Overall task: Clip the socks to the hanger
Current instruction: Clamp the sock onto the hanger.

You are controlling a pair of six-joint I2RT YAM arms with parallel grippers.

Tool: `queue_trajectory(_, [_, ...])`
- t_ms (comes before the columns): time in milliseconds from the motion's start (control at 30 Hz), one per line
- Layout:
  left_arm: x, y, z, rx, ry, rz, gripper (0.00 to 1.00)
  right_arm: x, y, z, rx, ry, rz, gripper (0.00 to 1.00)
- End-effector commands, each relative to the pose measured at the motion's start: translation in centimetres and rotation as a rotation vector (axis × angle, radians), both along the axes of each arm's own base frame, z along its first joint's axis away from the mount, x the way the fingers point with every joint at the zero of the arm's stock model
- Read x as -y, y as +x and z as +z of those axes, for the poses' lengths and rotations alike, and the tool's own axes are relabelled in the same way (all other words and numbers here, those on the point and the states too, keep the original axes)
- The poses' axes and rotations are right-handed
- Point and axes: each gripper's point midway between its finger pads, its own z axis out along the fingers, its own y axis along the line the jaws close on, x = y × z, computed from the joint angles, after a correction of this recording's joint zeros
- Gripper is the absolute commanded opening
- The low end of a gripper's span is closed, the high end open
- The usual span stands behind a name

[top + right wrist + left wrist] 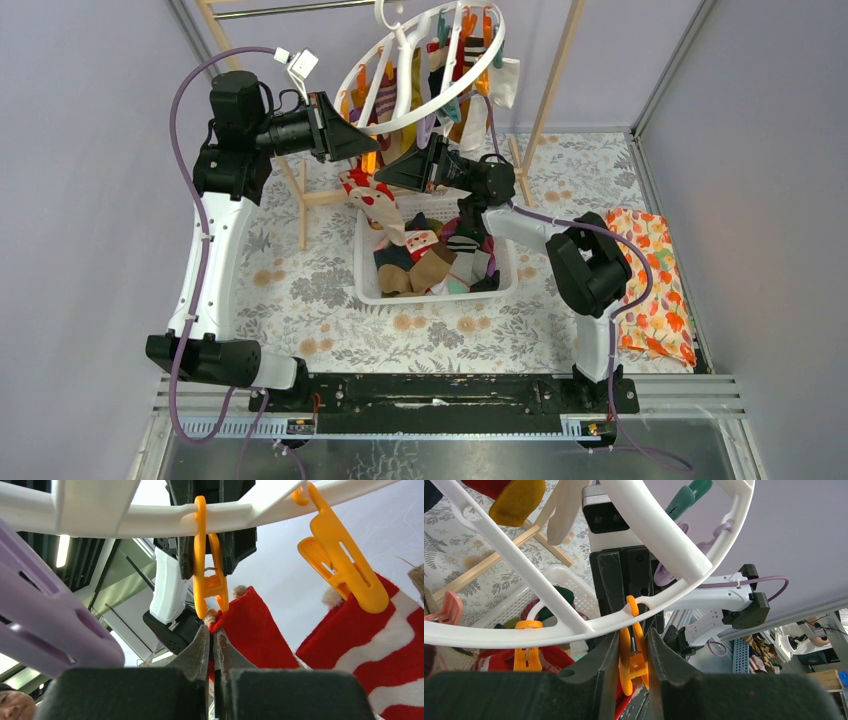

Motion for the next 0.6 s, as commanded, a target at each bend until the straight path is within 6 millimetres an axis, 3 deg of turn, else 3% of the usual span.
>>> queue_trajectory(0, [0.37, -1.89, 2.16, 0.087, -0.021, -0.075, 0.01, 1.61, -2.67, 4.15, 0.162, 0.133, 0.019, 0.00])
queue_trajectory(567, [0.37, -2.36, 2.53, 0.085, -0.040, -0.102, 0.00, 1.80, -1.97, 4.85, 0.152, 0.174, -0.030, 0.00])
